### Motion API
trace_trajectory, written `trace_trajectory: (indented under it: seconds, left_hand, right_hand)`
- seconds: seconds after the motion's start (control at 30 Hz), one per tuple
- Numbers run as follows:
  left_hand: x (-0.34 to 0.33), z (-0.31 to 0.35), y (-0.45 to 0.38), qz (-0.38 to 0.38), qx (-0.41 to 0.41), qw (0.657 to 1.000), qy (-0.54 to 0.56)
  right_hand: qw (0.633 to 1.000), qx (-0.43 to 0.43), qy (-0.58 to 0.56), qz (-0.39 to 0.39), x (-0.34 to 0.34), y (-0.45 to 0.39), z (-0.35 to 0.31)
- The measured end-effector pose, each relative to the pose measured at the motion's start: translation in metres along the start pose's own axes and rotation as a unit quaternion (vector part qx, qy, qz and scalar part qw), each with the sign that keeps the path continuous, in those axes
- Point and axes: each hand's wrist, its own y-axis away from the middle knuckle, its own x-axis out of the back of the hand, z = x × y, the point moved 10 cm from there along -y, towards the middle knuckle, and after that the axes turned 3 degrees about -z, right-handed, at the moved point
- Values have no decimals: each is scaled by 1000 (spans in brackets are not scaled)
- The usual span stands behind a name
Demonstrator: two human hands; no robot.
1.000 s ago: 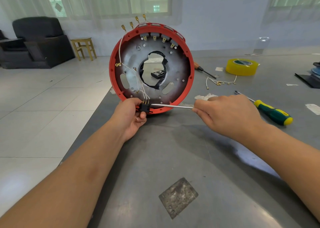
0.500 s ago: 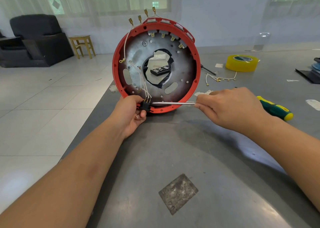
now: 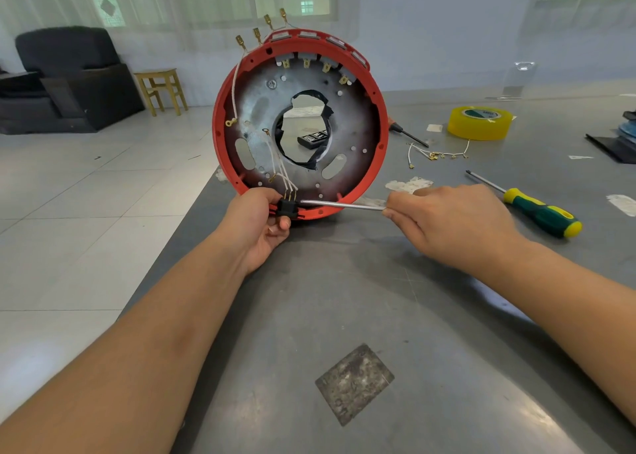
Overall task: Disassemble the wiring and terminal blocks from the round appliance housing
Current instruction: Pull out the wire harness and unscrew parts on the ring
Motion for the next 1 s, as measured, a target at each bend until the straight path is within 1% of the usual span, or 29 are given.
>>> trace_trajectory:
  seconds: [0.37, 0.67, 1.0]
  left_hand:
    - [2, 0, 2, 9, 4, 999, 36]
    - [-1, -1, 2, -7, 7, 997, 81]
    - [0, -2, 0, -18, 2, 997, 74]
  right_hand:
    - [999, -28, -29, -9, -7, 4, -5]
    - [998, -51, -36, -6, -6, 1, -14]
    - [999, -41, 18, 8, 21, -1, -14]
